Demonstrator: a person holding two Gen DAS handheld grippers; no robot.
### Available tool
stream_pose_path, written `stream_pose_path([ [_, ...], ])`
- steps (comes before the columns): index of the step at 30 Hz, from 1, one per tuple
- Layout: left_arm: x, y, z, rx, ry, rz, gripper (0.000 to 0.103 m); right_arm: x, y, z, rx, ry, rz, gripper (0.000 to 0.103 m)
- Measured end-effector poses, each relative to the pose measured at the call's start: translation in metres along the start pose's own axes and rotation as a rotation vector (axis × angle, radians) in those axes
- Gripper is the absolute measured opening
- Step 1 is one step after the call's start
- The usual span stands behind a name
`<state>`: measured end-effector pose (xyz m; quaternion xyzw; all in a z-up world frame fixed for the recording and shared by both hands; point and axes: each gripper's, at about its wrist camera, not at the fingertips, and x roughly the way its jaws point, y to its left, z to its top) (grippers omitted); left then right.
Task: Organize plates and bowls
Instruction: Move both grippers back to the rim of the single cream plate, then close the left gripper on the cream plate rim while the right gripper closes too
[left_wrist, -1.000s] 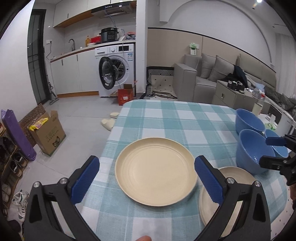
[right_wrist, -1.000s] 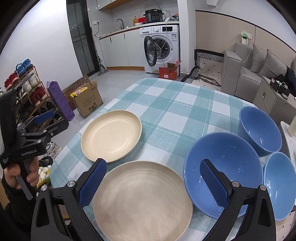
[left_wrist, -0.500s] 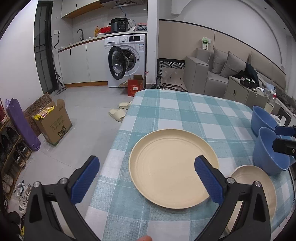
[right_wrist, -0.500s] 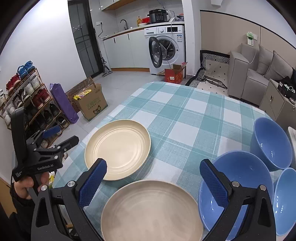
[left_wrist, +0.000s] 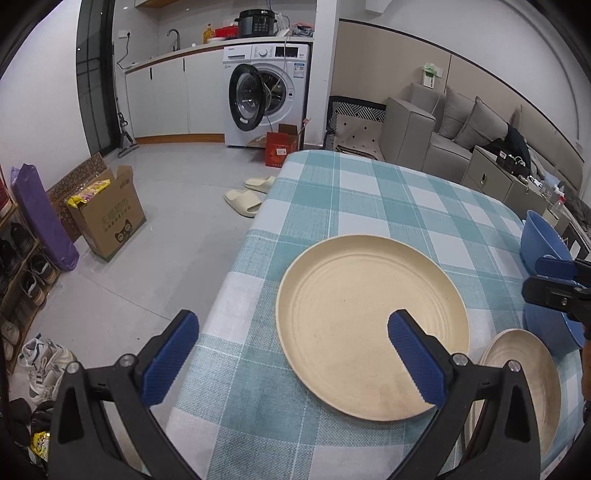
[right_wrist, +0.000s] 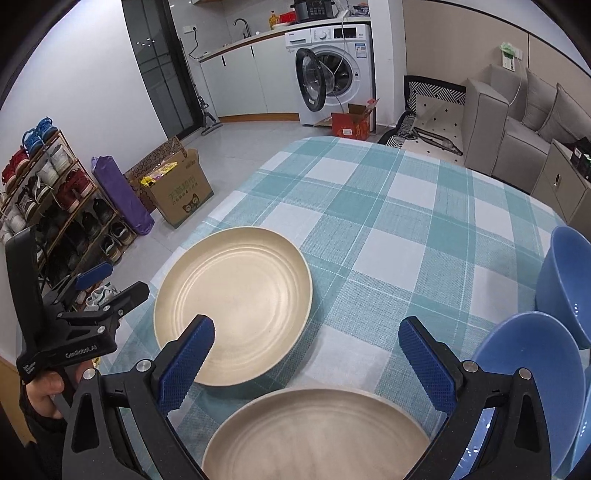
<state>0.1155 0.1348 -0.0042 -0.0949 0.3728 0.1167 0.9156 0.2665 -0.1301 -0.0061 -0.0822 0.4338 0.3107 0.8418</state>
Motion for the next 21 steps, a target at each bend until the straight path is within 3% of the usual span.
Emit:
stream_pose_path([
  [6,0.016,0.001,-0.006,-0.007,0.027,-0.012,0.102,0.03,-0.003,0.005,0.032,0.054,0.012,0.101],
  [14,0.03,0.004,-0.011,-0.03,0.053,-0.029,0.101,0.067,-0.003,0.003,0.038,0.147,0.033,0.083],
  [21,0.04,0.006,-0.016,-0.05,0.083,-0.045,0.096,0.09,-0.002,0.0,0.031,0.195,0.061,0.073],
])
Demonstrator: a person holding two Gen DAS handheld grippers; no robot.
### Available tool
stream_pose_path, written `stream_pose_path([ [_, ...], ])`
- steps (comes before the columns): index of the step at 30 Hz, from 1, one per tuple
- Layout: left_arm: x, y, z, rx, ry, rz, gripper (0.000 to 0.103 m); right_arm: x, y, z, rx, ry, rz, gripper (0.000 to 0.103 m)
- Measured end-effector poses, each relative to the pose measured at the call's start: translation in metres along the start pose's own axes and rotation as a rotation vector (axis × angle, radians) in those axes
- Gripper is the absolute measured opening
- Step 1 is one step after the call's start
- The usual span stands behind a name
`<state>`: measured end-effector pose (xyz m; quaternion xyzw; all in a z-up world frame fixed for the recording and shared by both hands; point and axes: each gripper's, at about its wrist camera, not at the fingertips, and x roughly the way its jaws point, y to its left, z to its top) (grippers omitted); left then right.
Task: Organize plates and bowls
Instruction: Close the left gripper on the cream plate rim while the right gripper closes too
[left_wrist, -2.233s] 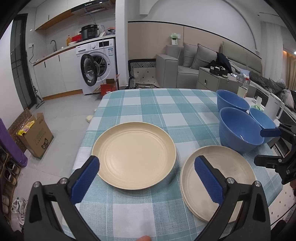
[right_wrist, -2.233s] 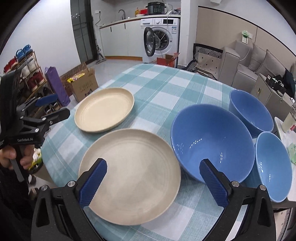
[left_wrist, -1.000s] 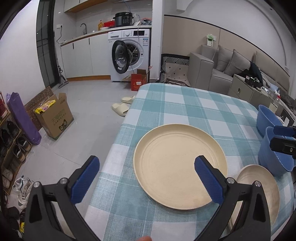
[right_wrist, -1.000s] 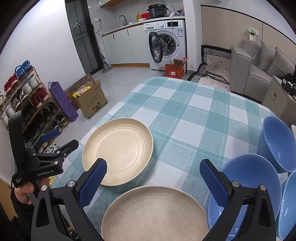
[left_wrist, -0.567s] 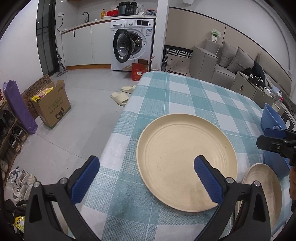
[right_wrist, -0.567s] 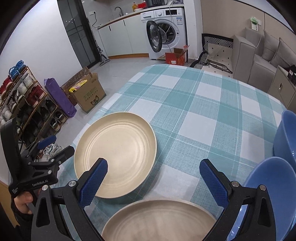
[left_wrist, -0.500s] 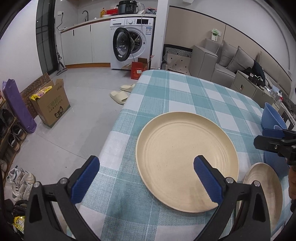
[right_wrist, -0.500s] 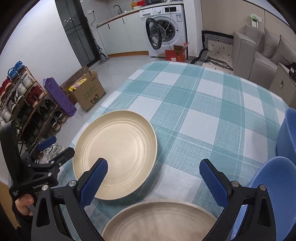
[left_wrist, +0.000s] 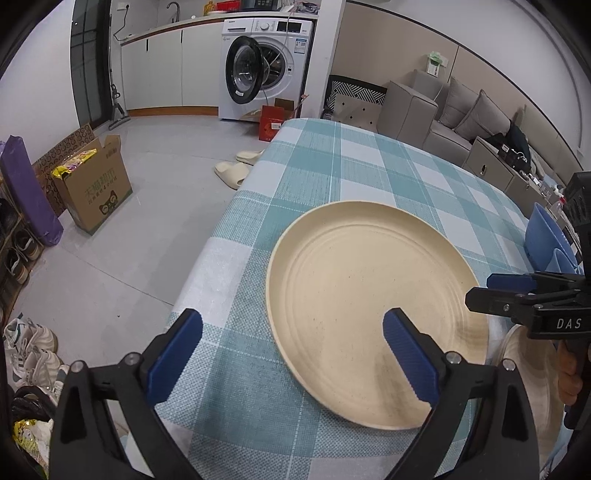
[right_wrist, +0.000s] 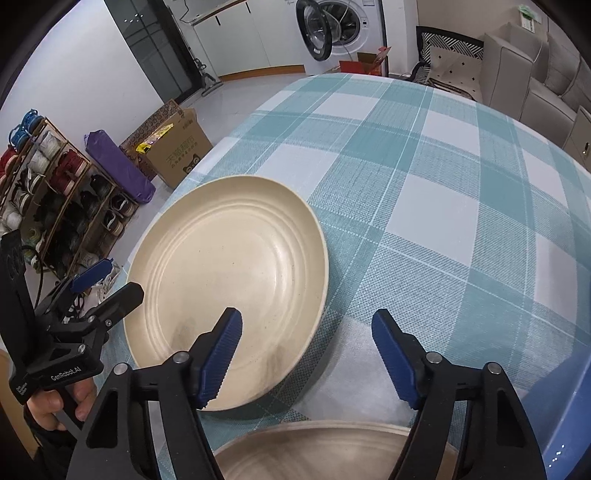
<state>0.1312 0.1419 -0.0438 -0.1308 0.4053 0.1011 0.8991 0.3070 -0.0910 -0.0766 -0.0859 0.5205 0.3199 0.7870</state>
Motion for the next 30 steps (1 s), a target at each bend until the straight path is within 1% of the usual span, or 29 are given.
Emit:
stream_pose_path([
  [3,0.004,0.001,-0.002,-0.005,0.012,-0.004,0.092,0.005,0.0,0.002,-0.005,0.002,0.009,0.067],
  [5,0.007,0.002,-0.004,-0.008,0.022,-0.006,0.087,0.006,0.001,0.002,-0.014,-0.005,0.006,0.063],
  [7,0.01,0.003,-0.005,-0.011,0.036,-0.007,0.08,0.007,0.002,0.003,-0.02,-0.005,0.01,0.06],
  [8,0.012,0.003,-0.006,-0.011,0.041,-0.009,0.078,0.008,0.003,0.003,-0.022,-0.002,0.01,0.057],
  [10,0.014,0.004,-0.006,-0.015,0.048,-0.012,0.068,0.01,0.004,0.003,-0.023,0.006,0.014,0.053],
  [11,0.015,0.005,-0.006,-0.017,0.054,-0.015,0.065,0.012,0.005,0.003,-0.026,0.012,0.015,0.05],
  [12,0.016,0.005,-0.006,-0.019,0.059,-0.018,0.058,0.014,0.006,0.003,-0.029,0.02,0.014,0.047],
  [13,0.017,0.006,-0.007,-0.022,0.062,-0.022,0.053,0.016,0.007,0.003,-0.032,0.025,0.015,0.045],
  [14,0.018,0.006,-0.007,-0.025,0.064,-0.025,0.052,0.017,0.008,0.003,-0.038,0.03,0.014,0.042],
  [16,0.018,0.007,-0.007,-0.025,0.064,-0.026,0.044,0.019,0.011,0.002,-0.046,0.035,0.008,0.037],
  [20,0.018,0.009,-0.007,-0.03,0.069,-0.032,0.036,0.019,0.012,0.0,-0.049,0.027,-0.012,0.028],
  [21,0.018,0.009,-0.007,-0.031,0.07,-0.034,0.032,0.018,0.012,0.0,-0.052,0.025,-0.019,0.028],
  [23,0.018,0.01,-0.007,-0.029,0.071,-0.029,0.03,0.02,0.013,-0.001,-0.057,0.03,-0.023,0.025],
  [27,0.017,0.009,-0.007,-0.019,0.071,-0.02,0.027,0.022,0.013,-0.002,-0.062,0.029,-0.031,0.023],
  [29,0.017,0.007,-0.007,-0.017,0.076,-0.031,0.021,0.022,0.013,-0.003,-0.062,0.028,-0.033,0.023],
  [30,0.017,0.006,-0.007,-0.016,0.078,-0.032,0.021,0.022,0.013,-0.003,-0.063,0.027,-0.035,0.022],
])
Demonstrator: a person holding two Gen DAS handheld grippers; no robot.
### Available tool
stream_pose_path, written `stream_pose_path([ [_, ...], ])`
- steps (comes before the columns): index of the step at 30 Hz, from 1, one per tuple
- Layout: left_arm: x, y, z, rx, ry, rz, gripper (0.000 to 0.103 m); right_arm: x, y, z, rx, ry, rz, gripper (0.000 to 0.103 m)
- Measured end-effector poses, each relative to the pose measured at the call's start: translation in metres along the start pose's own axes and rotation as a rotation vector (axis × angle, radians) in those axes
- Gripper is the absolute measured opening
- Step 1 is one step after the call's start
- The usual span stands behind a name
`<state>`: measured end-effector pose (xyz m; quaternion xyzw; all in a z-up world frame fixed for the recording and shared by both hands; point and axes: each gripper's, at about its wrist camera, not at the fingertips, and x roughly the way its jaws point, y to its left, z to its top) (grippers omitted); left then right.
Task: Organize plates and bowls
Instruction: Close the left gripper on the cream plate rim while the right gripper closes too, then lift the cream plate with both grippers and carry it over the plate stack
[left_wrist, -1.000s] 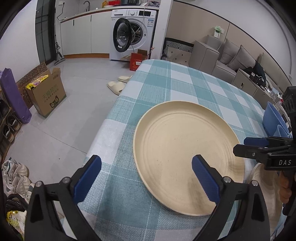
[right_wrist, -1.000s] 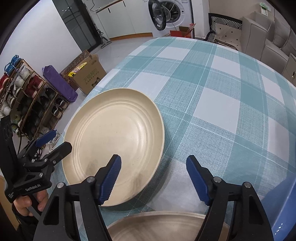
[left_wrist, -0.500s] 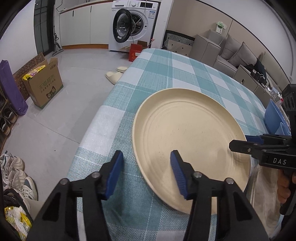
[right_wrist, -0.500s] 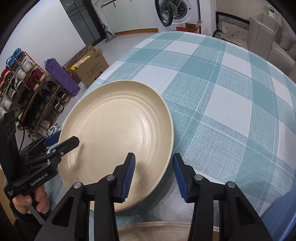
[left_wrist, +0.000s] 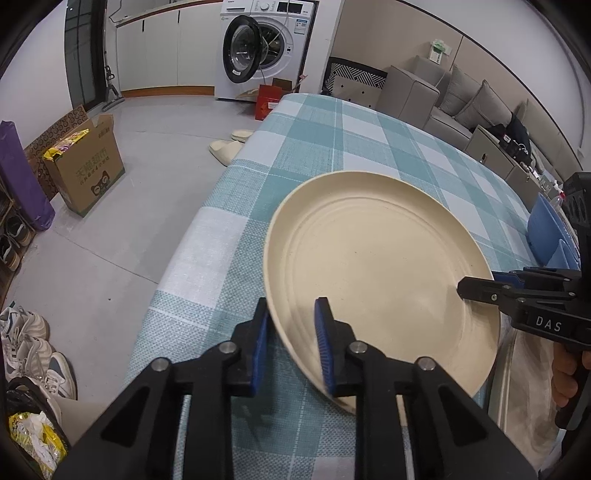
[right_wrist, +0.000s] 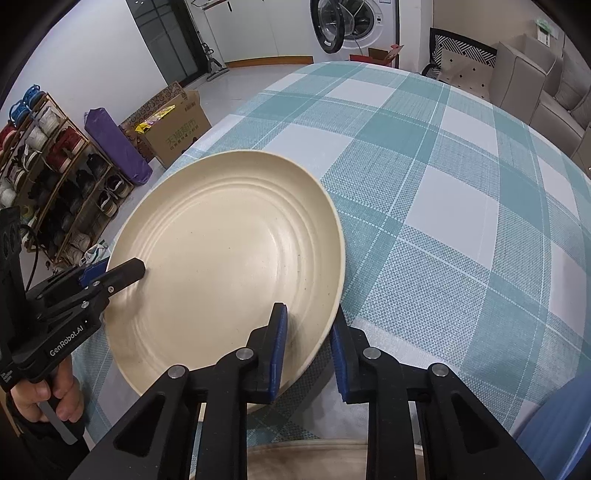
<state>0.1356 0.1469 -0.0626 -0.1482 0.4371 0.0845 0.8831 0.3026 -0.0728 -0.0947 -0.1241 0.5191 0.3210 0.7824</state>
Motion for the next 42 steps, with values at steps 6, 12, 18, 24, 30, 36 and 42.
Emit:
stream_pose_path([
  [6,-0.001,-0.002,-0.001,0.01,-0.002,0.023,0.021,-0.003,0.004,-0.004,-0.014,-0.011,-0.013,0.022],
  [12,-0.002,-0.002,-0.001,0.009,-0.006,0.032,0.021,-0.007,0.007,-0.006,-0.03,-0.027,-0.017,0.021],
  [18,-0.007,-0.002,0.0,0.01,-0.017,0.028,0.021,-0.016,0.01,-0.008,-0.036,-0.041,-0.025,0.021],
  [24,-0.018,-0.008,0.001,0.027,-0.04,0.021,0.02,-0.028,0.008,-0.011,-0.022,-0.058,-0.022,0.021],
  [30,-0.034,-0.022,0.001,0.06,-0.067,0.003,0.021,-0.05,0.004,-0.015,-0.023,-0.086,-0.036,0.021],
  [36,-0.047,-0.038,0.001,0.102,-0.086,-0.017,0.021,-0.069,-0.002,-0.024,-0.003,-0.096,-0.047,0.021],
  [42,-0.057,-0.05,0.0,0.127,-0.107,-0.044,0.021,-0.091,-0.008,-0.034,0.023,-0.124,-0.073,0.021],
])
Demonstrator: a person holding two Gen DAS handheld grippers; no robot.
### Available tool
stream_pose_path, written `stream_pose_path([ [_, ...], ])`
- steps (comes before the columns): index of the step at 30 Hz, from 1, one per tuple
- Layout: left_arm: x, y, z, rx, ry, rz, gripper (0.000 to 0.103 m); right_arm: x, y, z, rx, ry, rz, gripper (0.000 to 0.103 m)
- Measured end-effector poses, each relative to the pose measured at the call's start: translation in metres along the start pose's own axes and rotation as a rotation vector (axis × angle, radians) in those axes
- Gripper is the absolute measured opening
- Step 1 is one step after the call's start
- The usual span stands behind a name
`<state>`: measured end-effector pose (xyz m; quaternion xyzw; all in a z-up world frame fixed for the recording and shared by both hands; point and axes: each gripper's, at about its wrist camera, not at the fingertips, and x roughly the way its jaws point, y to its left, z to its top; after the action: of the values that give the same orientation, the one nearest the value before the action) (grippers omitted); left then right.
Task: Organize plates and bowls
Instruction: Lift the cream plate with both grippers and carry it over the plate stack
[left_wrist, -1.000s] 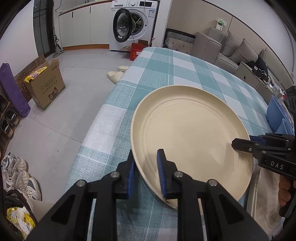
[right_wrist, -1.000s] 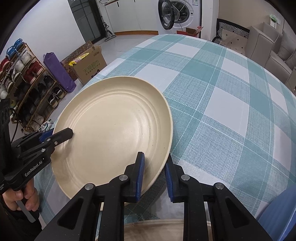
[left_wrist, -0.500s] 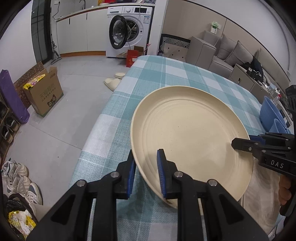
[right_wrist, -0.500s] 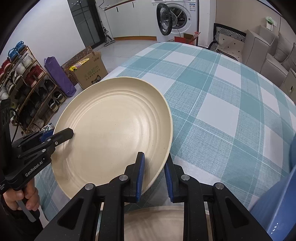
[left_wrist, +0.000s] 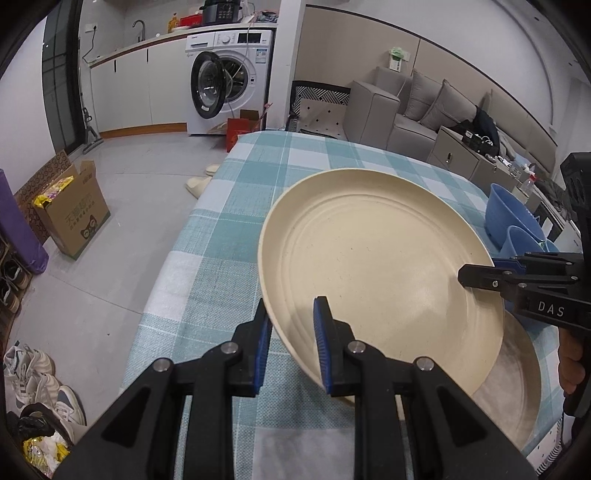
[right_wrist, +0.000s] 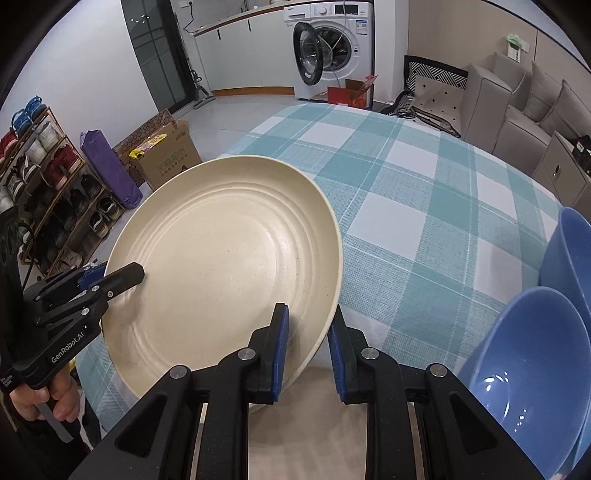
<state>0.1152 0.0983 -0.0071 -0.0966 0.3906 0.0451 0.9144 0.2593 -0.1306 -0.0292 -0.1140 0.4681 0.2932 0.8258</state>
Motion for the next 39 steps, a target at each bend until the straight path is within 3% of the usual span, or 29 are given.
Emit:
stream_pose_path([
  [21,-0.025,-0.052,-0.006,0.117,-0.021,-0.076,0.021,-0.064,-0.025,-0.044,0.043,-0.019,-0.052,0.021],
  [39,-0.033,-0.083,-0.036,0.188,0.019,-0.096,0.022,-0.087,-0.036,-0.1,0.078,0.0,-0.061,0.021],
])
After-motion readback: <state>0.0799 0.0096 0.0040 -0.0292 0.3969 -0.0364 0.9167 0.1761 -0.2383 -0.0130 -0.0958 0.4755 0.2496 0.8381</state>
